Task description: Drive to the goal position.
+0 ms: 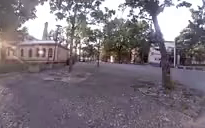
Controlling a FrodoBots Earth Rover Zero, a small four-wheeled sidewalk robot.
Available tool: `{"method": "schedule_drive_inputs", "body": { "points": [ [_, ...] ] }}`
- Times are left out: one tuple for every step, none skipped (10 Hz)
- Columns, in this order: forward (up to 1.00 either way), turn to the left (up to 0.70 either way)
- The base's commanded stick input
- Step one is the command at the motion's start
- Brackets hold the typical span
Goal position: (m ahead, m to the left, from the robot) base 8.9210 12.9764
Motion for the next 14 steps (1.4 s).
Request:
{"method": "schedule_drive_inputs", "body": {
  "points": [
    [0.70, -0.35],
    [0.70, -0.35],
    [0.70, -0.35],
    [0.70, -0.35],
    [0.70, -0.35],
    [0.70, -0.10],
    [0.70, 0.00],
    [0.70, 0.25],
    [0.70, 0.35],
    [0.70, 0.35],
    [0.70, 0.35],
    [0.70, 0.35],
    [0.70, 0.35],
    [0.70, 0.35]
  ]
}}
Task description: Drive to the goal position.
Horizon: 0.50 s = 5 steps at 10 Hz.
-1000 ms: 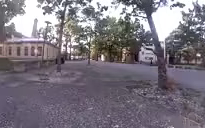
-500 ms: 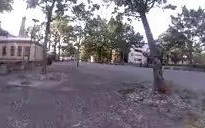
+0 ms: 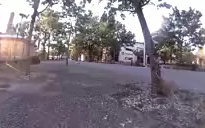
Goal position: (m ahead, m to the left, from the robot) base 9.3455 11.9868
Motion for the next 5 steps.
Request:
{"method": "schedule_drive_inputs", "body": {
  "points": [
    [0.70, 0.35],
    [0.70, 0.35],
    [0.70, 0.35],
    [0.70, 0.35],
    [0.70, 0.35]
  ]
}}
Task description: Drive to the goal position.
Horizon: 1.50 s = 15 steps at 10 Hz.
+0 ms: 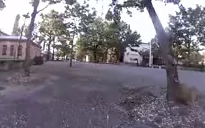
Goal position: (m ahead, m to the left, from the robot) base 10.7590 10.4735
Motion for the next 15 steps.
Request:
{"method": "schedule_drive_inputs", "body": {
  "points": [
    [0.70, 0.35],
    [0.70, 0.35],
    [0.70, 0.35],
    [0.70, 0.31],
    [0.70, 0.17],
    [0.70, 0.03],
    [0.70, 0.00],
    [0.70, 0.00],
    [0.70, 0.00],
    [0.70, 0.00],
    [0.70, 0.00],
    [0.70, 0.00],
    [0.70, 0.00],
    [0.70, 0.00],
    [0.70, 0.00]
  ]
}}
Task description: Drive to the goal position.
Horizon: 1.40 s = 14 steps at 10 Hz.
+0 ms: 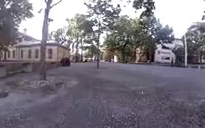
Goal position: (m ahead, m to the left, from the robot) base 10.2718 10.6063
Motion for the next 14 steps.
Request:
{"method": "schedule_drive_inputs", "body": {
  "points": [
    [0.70, 0.00],
    [0.70, 0.00],
    [0.70, 0.00],
    [0.70, 0.00],
    [0.70, 0.00],
    [0.70, 0.00],
    [0.70, -0.35],
    [0.70, -0.35],
    [0.70, -0.35],
    [0.70, -0.35],
    [0.70, -0.35],
    [0.70, -0.35],
    [0.70, -0.35],
    [0.70, -0.35]
  ]
}}
